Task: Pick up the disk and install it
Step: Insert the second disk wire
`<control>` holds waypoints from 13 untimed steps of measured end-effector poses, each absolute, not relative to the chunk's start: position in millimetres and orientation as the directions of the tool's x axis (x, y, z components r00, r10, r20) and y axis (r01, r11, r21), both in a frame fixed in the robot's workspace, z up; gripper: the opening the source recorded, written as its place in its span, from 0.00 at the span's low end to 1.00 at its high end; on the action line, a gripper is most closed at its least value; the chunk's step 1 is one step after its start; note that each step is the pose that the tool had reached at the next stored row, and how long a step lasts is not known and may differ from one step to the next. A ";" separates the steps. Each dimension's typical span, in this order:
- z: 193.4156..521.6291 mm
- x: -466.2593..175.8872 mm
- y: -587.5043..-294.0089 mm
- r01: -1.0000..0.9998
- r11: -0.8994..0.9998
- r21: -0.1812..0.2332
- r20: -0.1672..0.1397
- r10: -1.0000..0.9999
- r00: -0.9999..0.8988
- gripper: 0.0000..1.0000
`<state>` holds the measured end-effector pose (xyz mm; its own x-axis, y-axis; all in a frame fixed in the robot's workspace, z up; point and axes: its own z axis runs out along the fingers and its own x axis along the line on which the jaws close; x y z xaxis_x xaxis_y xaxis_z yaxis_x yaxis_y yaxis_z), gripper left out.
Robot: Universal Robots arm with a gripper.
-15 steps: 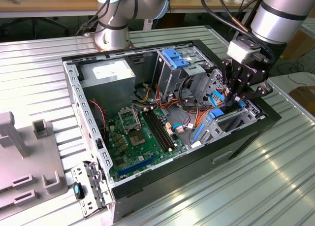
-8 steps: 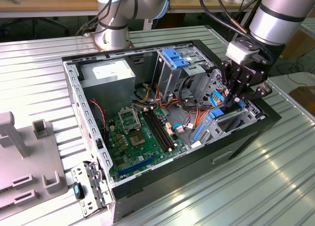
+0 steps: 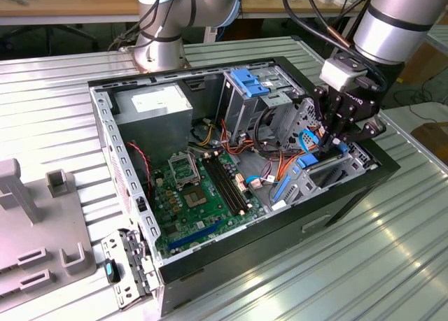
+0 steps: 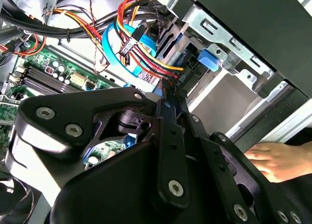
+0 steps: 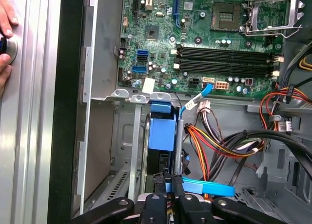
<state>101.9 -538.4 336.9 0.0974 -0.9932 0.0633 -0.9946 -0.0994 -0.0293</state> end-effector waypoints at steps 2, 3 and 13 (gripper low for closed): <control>337.6 101.9 -538.9 -0.995 -0.099 -0.029 0.061 -0.993 0.097 0.16; 339.6 101.9 -538.5 -0.995 -0.099 -0.030 0.056 -0.994 0.097 0.16; 344.9 102.0 -538.6 -0.995 -0.099 -0.032 0.050 -0.994 0.097 0.16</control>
